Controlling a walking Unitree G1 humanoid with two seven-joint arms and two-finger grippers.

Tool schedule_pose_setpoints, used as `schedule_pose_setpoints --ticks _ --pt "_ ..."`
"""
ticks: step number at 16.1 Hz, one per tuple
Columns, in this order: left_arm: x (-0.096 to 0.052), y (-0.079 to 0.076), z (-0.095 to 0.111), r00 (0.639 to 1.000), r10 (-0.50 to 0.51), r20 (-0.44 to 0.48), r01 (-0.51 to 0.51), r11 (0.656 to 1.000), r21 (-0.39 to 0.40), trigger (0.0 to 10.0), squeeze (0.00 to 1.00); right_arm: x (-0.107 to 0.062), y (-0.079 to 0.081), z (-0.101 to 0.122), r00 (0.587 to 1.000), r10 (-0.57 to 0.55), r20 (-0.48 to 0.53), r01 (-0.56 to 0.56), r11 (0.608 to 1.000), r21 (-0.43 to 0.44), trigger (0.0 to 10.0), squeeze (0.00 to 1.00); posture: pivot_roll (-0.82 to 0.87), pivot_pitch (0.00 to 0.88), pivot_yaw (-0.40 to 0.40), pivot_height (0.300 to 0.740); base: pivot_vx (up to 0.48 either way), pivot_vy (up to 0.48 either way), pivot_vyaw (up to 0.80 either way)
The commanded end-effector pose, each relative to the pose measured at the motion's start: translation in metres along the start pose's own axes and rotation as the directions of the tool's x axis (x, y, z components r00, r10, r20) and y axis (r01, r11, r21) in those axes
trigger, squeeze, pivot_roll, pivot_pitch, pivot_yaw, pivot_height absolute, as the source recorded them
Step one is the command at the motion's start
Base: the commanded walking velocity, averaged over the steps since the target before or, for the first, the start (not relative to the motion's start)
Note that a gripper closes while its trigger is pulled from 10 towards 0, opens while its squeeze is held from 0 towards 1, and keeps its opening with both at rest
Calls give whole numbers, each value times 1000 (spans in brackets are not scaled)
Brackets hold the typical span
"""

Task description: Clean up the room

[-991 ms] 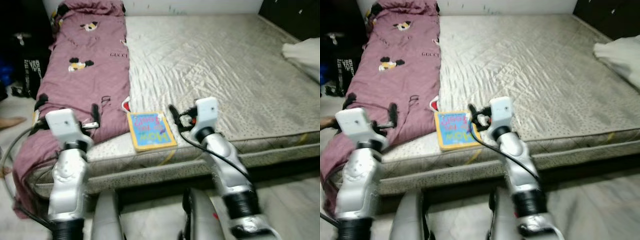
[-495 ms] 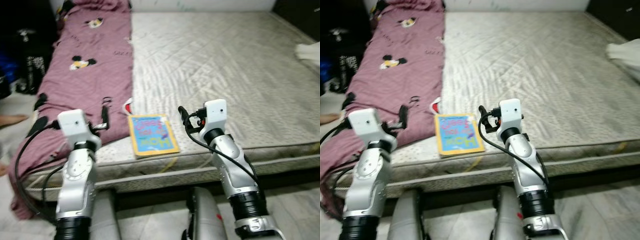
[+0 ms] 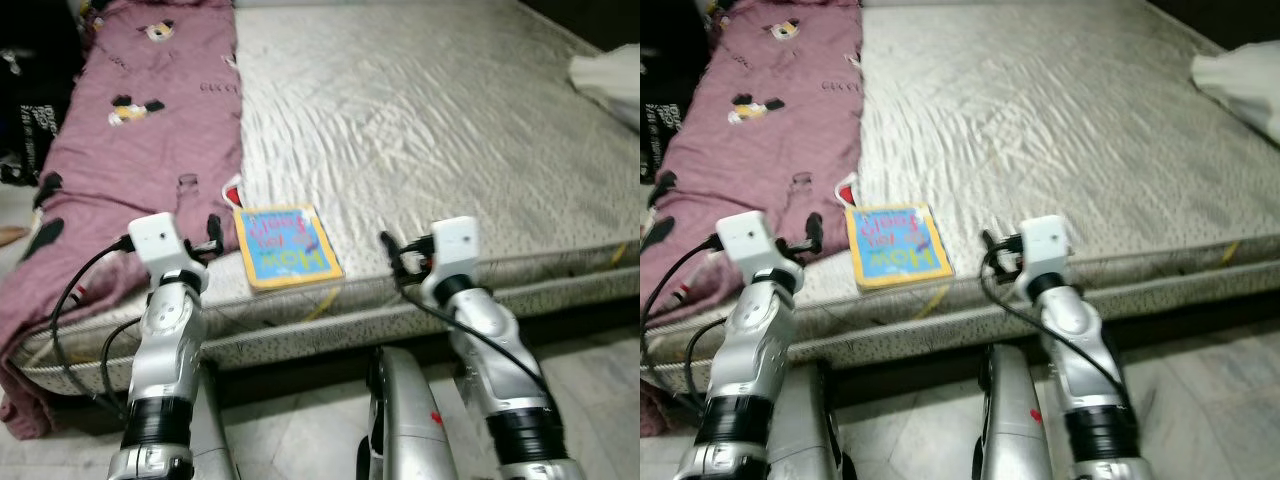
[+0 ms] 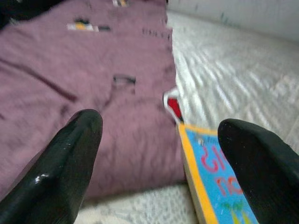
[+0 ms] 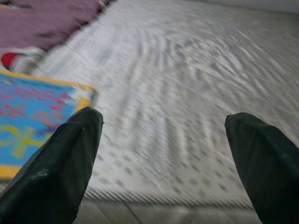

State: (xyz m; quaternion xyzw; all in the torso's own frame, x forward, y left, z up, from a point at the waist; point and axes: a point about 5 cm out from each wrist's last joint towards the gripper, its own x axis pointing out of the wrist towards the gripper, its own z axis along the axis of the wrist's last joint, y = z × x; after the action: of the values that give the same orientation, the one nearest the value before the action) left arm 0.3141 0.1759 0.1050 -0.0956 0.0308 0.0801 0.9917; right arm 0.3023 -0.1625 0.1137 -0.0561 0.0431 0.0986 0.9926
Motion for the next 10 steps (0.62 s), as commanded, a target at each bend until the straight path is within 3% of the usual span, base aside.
schedule_pose_setpoints --ticks 1,3,10 --pt "4 2 1 1000 8 -13 -8 1000 2 10000 0 0 -8 7 1000 -22 16 22 1000 -7 10000 0 -184 101 -18 486 0 0 0" --pt "9 3 -1 999 15 -36 -15 1000 0 10000 0 0 -15 8 999 -38 14 38 999 -26 10000 0 -190 106 -15 486 0 0 0" --pt "20 0 -19 987 -24 -162 23 1000 -7 10000 0 -4 -16 10 999 -43 14 43 998 -36 10000 0 -212 108 -10 471 0 0 0"
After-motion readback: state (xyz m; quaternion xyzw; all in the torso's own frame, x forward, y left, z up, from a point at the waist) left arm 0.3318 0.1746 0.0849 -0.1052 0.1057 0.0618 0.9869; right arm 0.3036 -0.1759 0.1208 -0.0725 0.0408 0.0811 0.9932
